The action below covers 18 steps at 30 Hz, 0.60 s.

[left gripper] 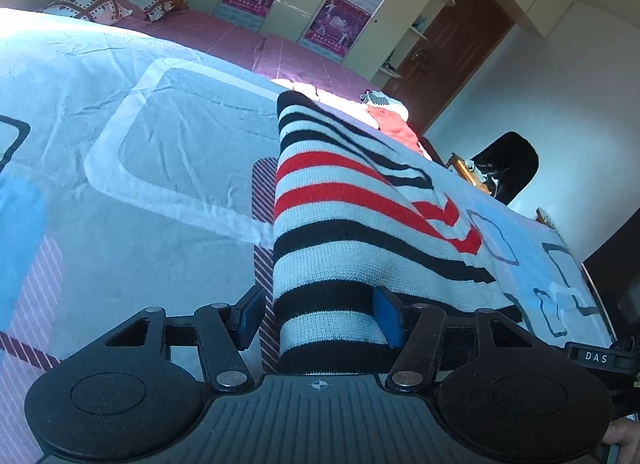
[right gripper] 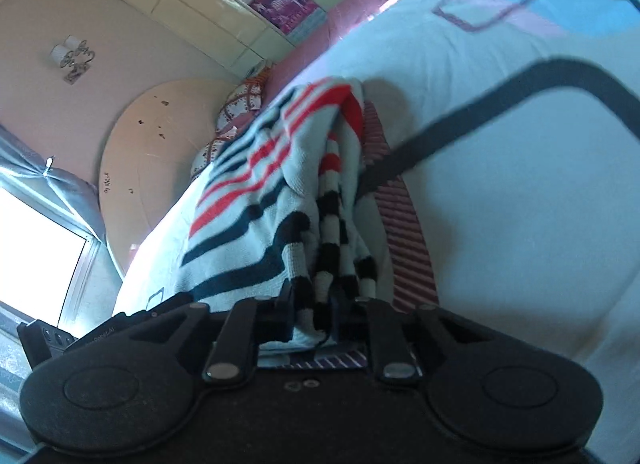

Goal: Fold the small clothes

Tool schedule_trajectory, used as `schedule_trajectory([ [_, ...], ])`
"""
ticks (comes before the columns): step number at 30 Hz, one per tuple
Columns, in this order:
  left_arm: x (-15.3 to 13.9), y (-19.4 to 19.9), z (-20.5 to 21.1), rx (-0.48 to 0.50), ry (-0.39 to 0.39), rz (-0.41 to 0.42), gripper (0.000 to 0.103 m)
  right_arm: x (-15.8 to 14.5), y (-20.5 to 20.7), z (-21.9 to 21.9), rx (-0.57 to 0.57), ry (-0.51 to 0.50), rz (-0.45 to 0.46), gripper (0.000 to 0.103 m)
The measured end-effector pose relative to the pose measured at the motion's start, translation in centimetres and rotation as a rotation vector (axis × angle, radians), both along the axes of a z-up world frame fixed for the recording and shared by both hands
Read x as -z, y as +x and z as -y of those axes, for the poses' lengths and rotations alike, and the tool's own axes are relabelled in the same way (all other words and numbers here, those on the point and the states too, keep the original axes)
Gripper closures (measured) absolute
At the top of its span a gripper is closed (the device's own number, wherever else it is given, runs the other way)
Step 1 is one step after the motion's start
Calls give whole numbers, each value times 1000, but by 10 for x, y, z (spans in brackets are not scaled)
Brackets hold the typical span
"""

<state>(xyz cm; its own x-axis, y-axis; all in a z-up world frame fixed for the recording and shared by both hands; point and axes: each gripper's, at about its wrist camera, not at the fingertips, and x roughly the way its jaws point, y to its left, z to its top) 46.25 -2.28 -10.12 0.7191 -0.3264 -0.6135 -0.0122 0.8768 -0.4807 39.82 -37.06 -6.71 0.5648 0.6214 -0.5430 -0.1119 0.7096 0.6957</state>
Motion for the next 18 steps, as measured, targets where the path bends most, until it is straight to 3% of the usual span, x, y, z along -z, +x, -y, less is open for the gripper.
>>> schedule_trajectory([
  [4, -10, 11, -18, -45, -38, 58, 44, -28, 14, 12, 48, -34, 142, 72],
  [8, -10, 46, -29, -75, -73, 67, 44, -26, 66, 8, 42, -57, 150, 70],
  [12, 4, 86, -34, -65, -163, 35, 44, -2, 109, 10, 31, 43, 75, 67],
  [14, 10, 101, -32, -61, -146, 13, 44, 7, 120, 11, 35, 75, 73, 67],
  [18, 13, 116, -25, -60, -115, 1, 44, 11, 132, 7, 24, 87, 129, 78],
])
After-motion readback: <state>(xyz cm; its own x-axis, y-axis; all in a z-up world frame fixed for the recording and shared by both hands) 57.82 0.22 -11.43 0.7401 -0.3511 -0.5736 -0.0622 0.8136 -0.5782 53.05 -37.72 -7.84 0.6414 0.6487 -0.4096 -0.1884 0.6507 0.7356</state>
